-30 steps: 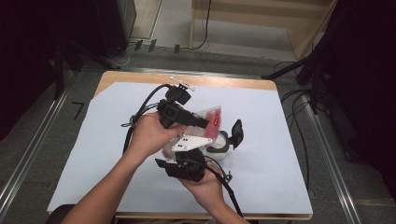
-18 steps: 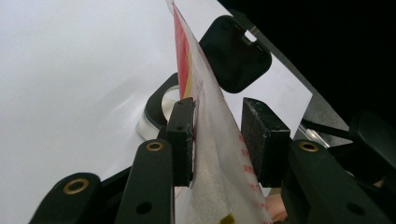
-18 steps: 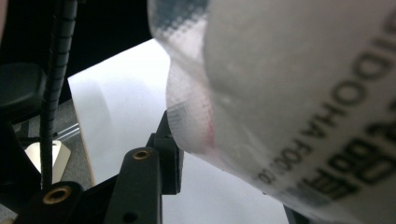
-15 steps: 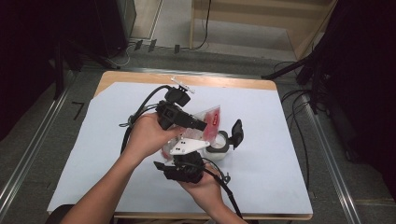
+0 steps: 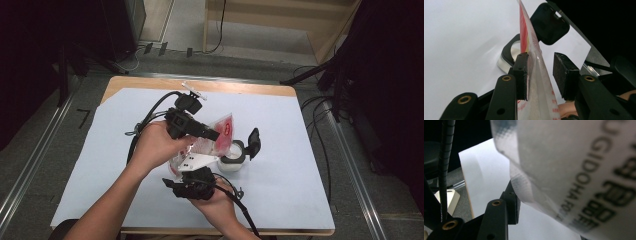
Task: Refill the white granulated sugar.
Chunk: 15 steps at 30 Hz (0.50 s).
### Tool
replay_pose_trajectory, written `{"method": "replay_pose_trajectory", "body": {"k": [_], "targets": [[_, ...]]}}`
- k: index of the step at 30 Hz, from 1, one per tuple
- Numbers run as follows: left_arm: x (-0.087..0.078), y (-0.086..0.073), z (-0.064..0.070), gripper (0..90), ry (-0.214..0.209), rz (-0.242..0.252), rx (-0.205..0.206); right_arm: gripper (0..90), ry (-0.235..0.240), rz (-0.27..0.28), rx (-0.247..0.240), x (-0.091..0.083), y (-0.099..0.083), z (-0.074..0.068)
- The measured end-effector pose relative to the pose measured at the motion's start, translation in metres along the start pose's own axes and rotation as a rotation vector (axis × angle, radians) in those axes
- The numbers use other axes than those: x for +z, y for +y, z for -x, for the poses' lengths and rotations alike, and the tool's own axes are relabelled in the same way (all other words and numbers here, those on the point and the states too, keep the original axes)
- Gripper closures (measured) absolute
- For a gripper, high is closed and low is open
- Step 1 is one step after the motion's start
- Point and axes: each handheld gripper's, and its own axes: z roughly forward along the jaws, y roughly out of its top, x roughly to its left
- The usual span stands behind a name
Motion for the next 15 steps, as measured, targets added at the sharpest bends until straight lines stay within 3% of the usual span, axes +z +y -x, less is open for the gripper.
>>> {"method": "replay_pose_trajectory", "body": {"k": [15], "targets": [[0.011, -0.002, -0.006, 64.9, -0.002, -0.088, -0.010, 57.6, 0.012, -0.011, -0.025, 0.005, -0.010, -0.002]]}}
